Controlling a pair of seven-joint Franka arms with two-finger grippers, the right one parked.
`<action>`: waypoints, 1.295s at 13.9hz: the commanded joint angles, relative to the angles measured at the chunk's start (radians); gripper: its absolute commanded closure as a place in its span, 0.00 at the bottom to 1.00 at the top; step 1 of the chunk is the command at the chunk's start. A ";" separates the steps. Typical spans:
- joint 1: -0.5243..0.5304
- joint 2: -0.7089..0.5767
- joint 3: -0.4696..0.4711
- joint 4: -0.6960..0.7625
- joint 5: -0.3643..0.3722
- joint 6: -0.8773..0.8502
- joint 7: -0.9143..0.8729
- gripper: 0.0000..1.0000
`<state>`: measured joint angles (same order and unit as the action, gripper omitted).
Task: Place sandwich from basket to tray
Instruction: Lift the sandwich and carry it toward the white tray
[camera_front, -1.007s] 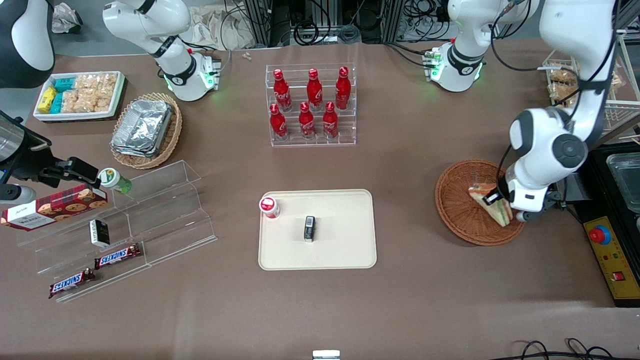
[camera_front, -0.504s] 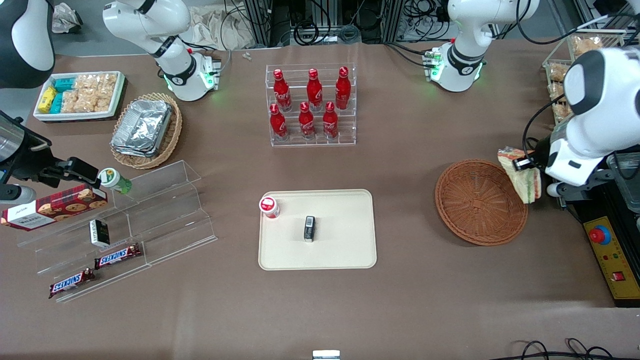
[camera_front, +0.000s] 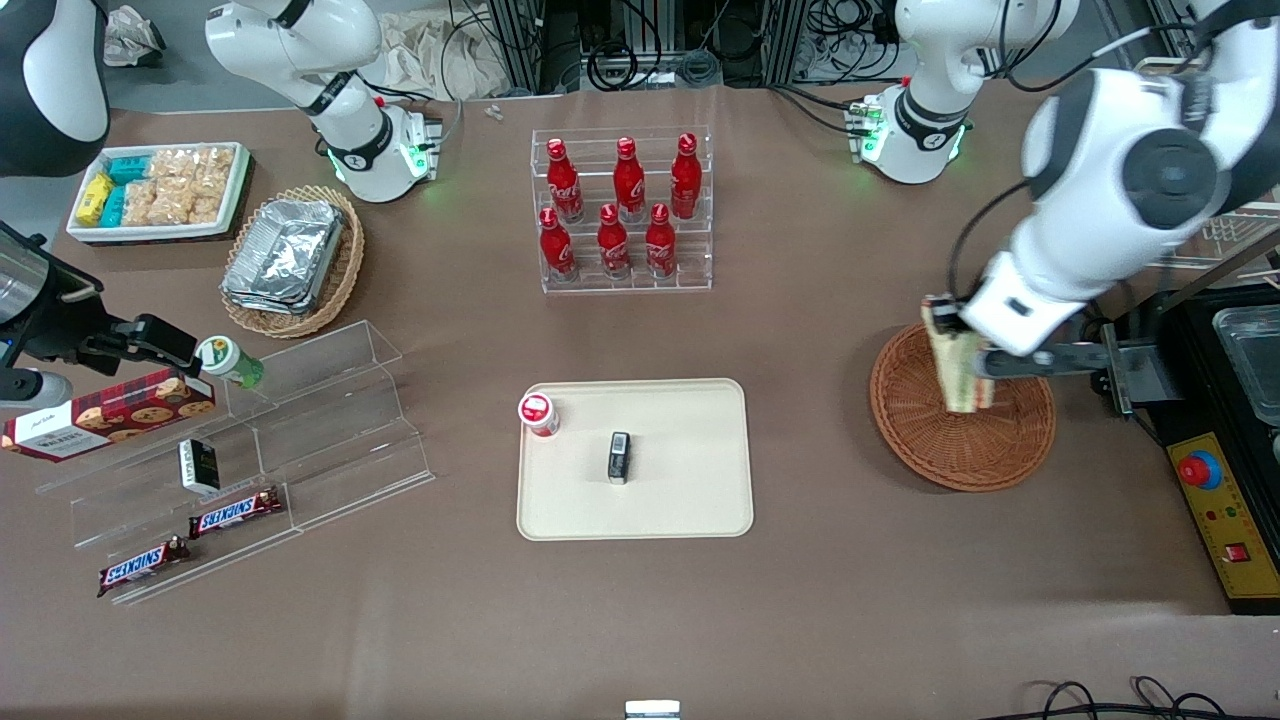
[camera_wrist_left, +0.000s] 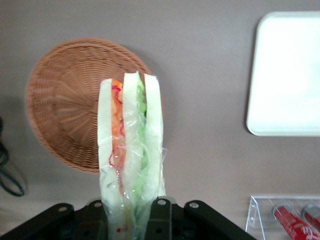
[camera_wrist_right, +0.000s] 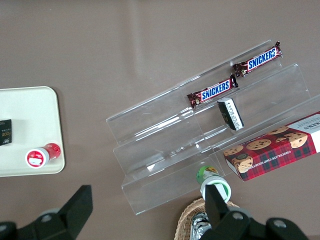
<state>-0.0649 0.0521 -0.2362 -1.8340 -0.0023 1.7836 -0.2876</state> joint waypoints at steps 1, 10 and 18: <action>-0.003 0.066 -0.061 0.076 0.007 -0.007 0.007 1.00; -0.194 0.359 -0.106 0.288 0.084 0.037 -0.107 1.00; -0.269 0.630 -0.103 0.324 0.242 0.355 -0.286 1.00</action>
<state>-0.3175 0.6141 -0.3428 -1.5781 0.2014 2.1121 -0.5355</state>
